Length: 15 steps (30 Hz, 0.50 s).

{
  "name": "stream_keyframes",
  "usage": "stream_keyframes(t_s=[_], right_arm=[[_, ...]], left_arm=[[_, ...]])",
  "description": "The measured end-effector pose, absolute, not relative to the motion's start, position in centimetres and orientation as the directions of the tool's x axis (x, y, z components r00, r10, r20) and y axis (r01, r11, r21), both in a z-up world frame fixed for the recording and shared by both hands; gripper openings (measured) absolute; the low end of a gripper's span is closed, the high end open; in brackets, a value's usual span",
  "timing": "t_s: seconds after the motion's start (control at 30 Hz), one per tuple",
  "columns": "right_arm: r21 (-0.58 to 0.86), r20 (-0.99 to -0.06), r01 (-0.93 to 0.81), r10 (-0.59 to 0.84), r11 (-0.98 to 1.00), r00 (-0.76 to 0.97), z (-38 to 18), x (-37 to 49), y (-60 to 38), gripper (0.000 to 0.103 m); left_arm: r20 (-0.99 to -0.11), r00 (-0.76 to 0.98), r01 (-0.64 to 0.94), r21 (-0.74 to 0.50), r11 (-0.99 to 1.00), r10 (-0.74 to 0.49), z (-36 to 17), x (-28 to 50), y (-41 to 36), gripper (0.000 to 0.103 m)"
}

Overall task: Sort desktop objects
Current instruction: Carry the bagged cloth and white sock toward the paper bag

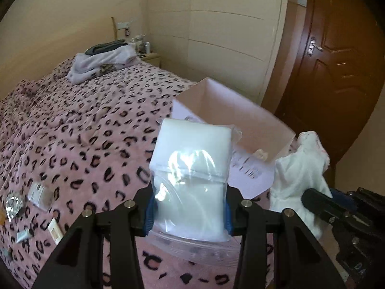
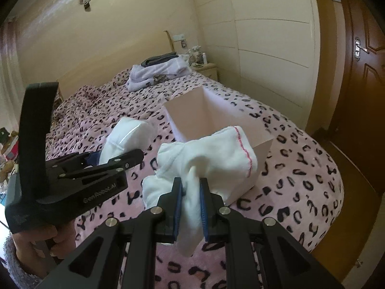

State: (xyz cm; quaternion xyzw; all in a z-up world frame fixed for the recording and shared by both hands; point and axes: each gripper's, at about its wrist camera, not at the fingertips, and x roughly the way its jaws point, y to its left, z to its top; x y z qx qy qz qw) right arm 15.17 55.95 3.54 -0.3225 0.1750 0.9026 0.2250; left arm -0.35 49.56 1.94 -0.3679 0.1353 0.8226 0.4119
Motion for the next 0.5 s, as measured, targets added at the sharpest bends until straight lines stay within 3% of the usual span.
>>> stream_keyframes(t_s=[0.5], right_arm=[[0.114, -0.605, -0.587, 0.412, -0.802, -0.681, 6.4, 11.3, 61.4, 0.014]], left_arm=[[-0.715, -0.266, -0.854, -0.136, -0.503, 0.646, 6.4, -5.8, 59.0, 0.045]])
